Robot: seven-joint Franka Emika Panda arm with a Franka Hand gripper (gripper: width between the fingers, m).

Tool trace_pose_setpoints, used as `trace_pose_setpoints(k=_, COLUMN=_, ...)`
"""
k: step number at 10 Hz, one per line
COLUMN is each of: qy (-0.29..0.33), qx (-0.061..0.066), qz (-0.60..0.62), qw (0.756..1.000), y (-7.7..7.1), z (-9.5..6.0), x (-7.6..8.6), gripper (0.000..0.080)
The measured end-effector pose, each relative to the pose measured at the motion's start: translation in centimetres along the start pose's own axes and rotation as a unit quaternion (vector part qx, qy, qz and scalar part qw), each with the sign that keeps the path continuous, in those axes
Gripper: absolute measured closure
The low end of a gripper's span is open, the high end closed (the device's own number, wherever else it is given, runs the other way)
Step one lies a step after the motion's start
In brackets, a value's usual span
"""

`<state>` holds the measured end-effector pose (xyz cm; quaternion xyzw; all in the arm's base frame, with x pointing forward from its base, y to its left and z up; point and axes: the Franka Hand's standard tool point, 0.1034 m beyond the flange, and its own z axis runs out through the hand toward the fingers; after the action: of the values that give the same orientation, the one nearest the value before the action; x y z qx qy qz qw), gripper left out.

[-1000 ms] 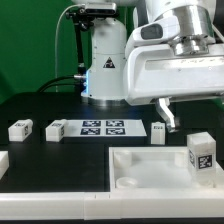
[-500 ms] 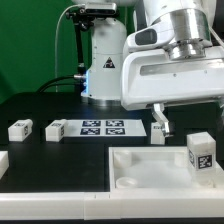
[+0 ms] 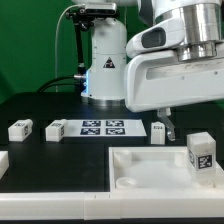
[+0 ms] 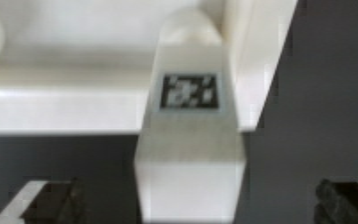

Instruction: Assemble one leg

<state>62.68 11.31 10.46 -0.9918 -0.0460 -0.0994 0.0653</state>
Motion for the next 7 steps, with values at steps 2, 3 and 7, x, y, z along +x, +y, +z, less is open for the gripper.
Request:
trace_pose_setpoints(k=2, qy=-0.102, qx=0.016, qz=0.006, qw=0.995, y=-0.8, z=-0.1, x=-0.3, gripper=0.0150)
trace_pose_setpoints(k=3, qy=-0.141, qx=0.023, qz=0.006, qw=0.990, y=-1.0, z=0.0, x=-0.4, gripper=0.0150)
trace_pose_setpoints(k=7, qy=-0.128, qx=0.020, qz=0.012, qw=0.992, y=-0.2, z=1.6, x=0.0, gripper=0.0150)
